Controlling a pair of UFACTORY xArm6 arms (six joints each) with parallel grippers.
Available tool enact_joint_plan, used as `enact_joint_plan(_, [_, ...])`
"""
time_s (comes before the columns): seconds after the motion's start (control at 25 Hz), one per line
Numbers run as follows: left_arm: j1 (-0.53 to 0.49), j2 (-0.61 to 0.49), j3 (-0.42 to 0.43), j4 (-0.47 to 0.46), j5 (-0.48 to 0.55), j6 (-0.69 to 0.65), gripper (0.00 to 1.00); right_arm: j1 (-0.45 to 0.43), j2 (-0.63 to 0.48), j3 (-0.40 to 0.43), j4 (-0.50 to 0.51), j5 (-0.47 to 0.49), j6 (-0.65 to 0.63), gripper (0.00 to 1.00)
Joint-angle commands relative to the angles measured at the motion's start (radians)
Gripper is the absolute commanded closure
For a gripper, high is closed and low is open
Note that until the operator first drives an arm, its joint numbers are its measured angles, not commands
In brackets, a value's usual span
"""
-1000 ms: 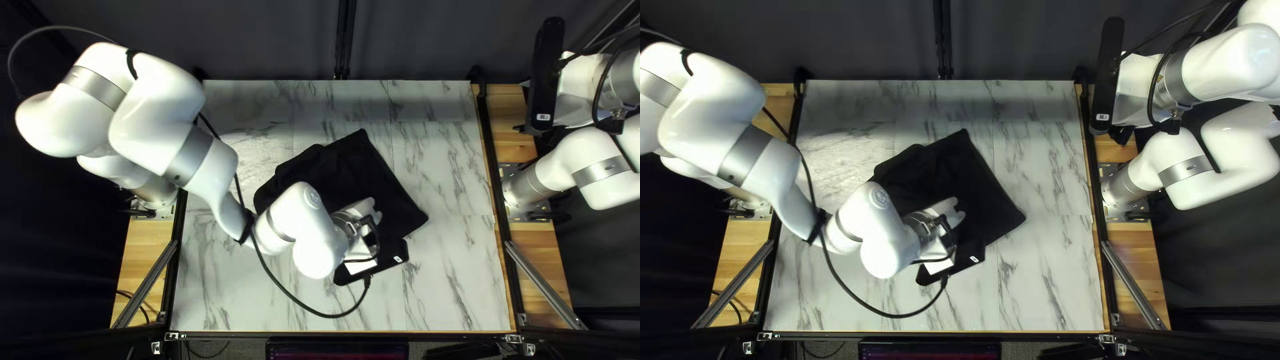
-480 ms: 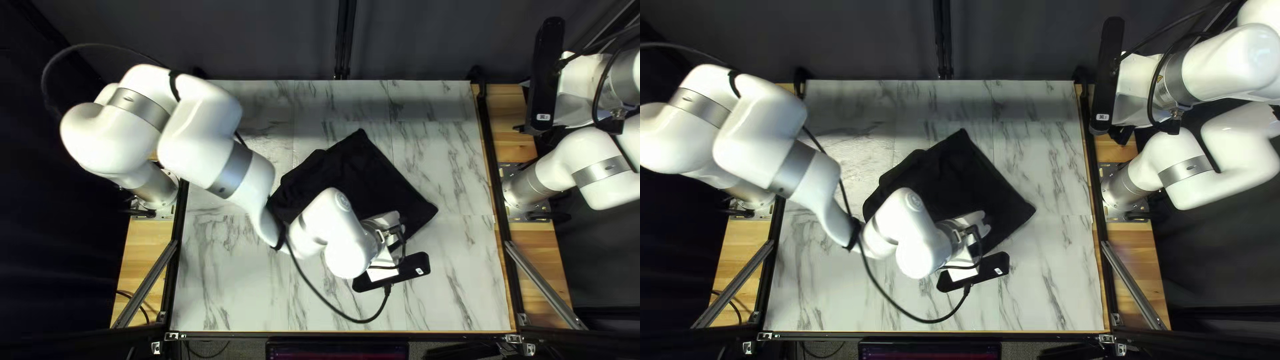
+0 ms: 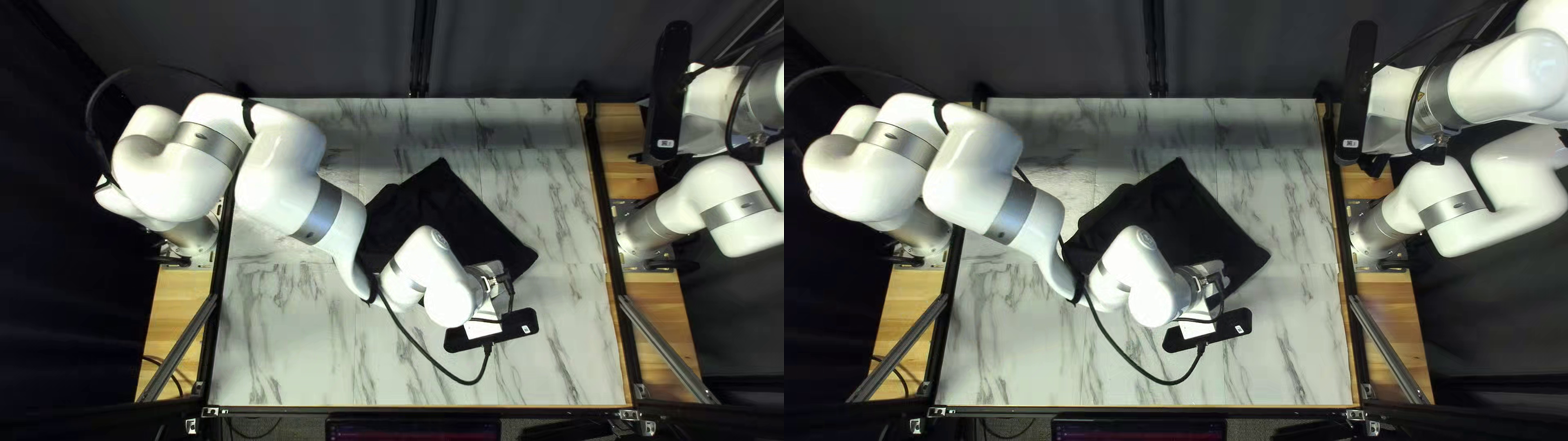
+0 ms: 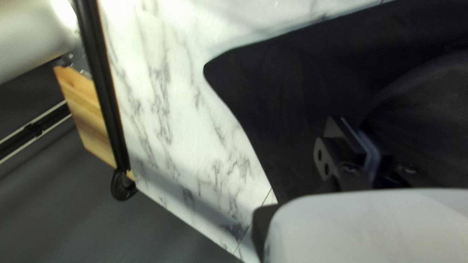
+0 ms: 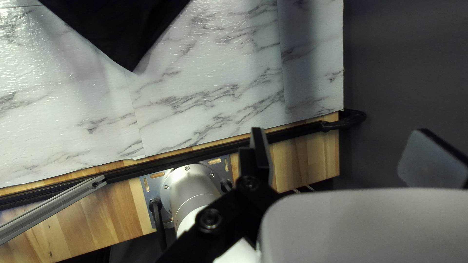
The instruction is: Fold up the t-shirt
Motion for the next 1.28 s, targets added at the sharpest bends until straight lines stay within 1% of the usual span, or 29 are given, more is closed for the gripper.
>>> enact_joint_plan(0.04, [-0.008,-0.169,0.183,0.031,0.018,-0.088,0.00,0.000,0.000,0.000,0.000,0.000,0.000,0.00])
enact_joint_plan(0.12, [-0.034,-0.266,0.286,0.073,0.043,-0.194,0.00,0.000,0.000,0.000,0.000,0.000,0.000,0.00])
enact_joint_plan(0.2, [-0.076,-0.361,0.404,0.125,0.071,-0.333,0.00,0.000,0.000,0.000,0.000,0.000,0.000,0.00])
enact_joint_plan(0.24, [-0.091,-0.386,0.439,0.139,0.082,-0.382,0.00,0.000,0.000,0.000,0.000,0.000,0.000,0.00])
enact_joint_plan(0.28, [-0.123,-0.429,0.505,0.157,0.109,-0.475,0.00,0.000,0.000,0.000,0.000,0.000,0.000,0.00])
enact_joint_plan(0.32, [-0.147,-0.453,0.547,0.159,0.131,-0.539,0.00,0.000,0.000,0.000,0.000,0.000,0.000,0.00])
enact_joint_plan(0.4, [-0.192,-0.476,0.600,0.146,0.179,-0.651,0.00,0.000,0.000,0.000,0.000,0.000,0.000,0.00])
enact_joint_plan(0.48, [-0.235,-0.471,0.609,0.123,0.229,-0.743,0.00,0.000,0.000,0.000,0.000,0.000,0.000,0.00])
enact_joint_plan(0.52, [-0.249,-0.464,0.603,0.116,0.247,-0.768,0.00,0.000,0.000,0.000,0.000,0.000,0.000,0.00])
enact_joint_plan(0.6, [-0.308,-0.442,0.580,0.116,0.315,-0.855,0.00,0.000,0.000,0.000,0.000,0.000,0.000,0.00])
enact_joint_plan(0.88, [-0.311,-0.436,0.580,0.110,0.316,-0.868,0.00,0.000,0.000,0.000,0.000,0.000,0.000,0.00])
enact_joint_plan(0.96, [-0.323,-0.394,0.550,0.099,0.350,-0.901,0.00,0.000,0.000,0.000,0.000,0.000,0.000,0.00])
enact_joint_plan(1.04, [-0.332,-0.373,0.538,0.093,0.381,-0.934,0.00,0.000,0.000,0.000,0.000,0.000,0.000,0.00])
enact_joint_plan(1.16, [-0.347,-0.415,0.596,0.085,0.425,-0.984,0.00,0.000,0.000,0.000,0.000,0.000,0.000,0.00])
enact_joint_plan(1.2, [-0.349,-0.436,0.624,0.087,0.431,-0.990,0.00,0.000,0.000,0.000,0.000,0.000,0.000,0.00])
enact_joint_plan(1.24, [-0.350,-0.443,0.635,0.088,0.434,-0.992,0.00,0.000,0.000,0.000,0.000,0.000,0.000,0.00])
enact_joint_plan(1.28, [-0.355,-0.473,0.682,0.092,0.436,-0.999,0.00,0.000,0.000,0.000,0.000,0.000,0.000,0.00])
